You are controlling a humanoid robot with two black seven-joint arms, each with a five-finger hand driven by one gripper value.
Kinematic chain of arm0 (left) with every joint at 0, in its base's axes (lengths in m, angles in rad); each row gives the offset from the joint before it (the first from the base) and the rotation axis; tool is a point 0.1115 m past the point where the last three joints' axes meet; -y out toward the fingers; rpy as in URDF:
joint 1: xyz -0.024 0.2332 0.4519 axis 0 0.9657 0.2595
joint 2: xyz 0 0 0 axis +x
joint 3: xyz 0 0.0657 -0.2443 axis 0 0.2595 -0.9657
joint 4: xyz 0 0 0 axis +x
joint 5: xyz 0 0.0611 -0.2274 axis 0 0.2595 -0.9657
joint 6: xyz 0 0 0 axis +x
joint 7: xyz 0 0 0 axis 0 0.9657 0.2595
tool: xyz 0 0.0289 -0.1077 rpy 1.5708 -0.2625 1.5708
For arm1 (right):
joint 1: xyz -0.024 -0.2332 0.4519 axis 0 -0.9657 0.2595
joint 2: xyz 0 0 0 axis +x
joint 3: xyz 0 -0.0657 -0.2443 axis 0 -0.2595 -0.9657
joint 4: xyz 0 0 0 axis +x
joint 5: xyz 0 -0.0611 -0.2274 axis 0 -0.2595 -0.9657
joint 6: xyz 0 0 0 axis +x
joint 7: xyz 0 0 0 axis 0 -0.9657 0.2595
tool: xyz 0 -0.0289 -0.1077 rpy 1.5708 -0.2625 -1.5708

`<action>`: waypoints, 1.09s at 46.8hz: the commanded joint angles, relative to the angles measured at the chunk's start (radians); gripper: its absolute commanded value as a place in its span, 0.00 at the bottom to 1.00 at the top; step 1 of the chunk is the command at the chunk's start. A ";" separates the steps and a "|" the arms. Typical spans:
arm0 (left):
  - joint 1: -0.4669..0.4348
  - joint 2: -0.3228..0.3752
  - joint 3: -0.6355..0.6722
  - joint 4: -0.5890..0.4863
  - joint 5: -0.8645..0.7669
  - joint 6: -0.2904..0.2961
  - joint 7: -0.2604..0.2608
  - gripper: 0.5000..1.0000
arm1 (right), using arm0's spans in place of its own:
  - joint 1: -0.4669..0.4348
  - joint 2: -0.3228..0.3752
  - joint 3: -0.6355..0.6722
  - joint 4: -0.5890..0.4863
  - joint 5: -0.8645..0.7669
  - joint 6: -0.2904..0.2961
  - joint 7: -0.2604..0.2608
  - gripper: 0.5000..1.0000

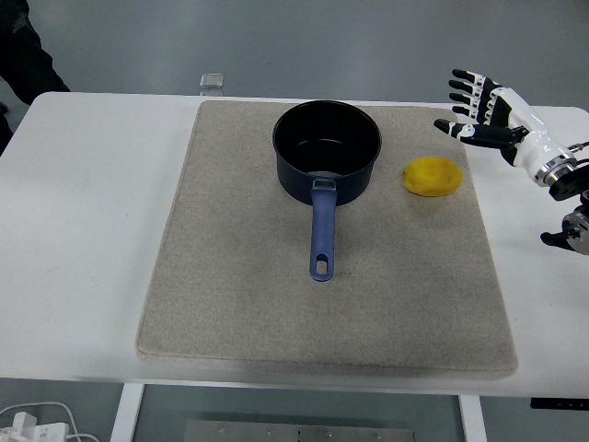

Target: Put the potato in the blue pot

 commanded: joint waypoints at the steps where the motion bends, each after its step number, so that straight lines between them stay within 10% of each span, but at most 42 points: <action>1: 0.000 0.000 0.000 0.000 0.000 0.000 0.000 1.00 | 0.004 -0.017 -0.032 0.004 -0.091 0.008 0.000 0.83; 18: 0.000 0.000 0.000 0.001 0.000 0.000 0.000 1.00 | 0.027 -0.034 -0.080 0.006 -0.386 -0.003 0.026 0.83; 51: 0.000 0.000 -0.002 0.000 0.000 0.000 0.000 1.00 | 0.032 -0.041 -0.146 -0.008 -0.414 -0.017 0.075 0.82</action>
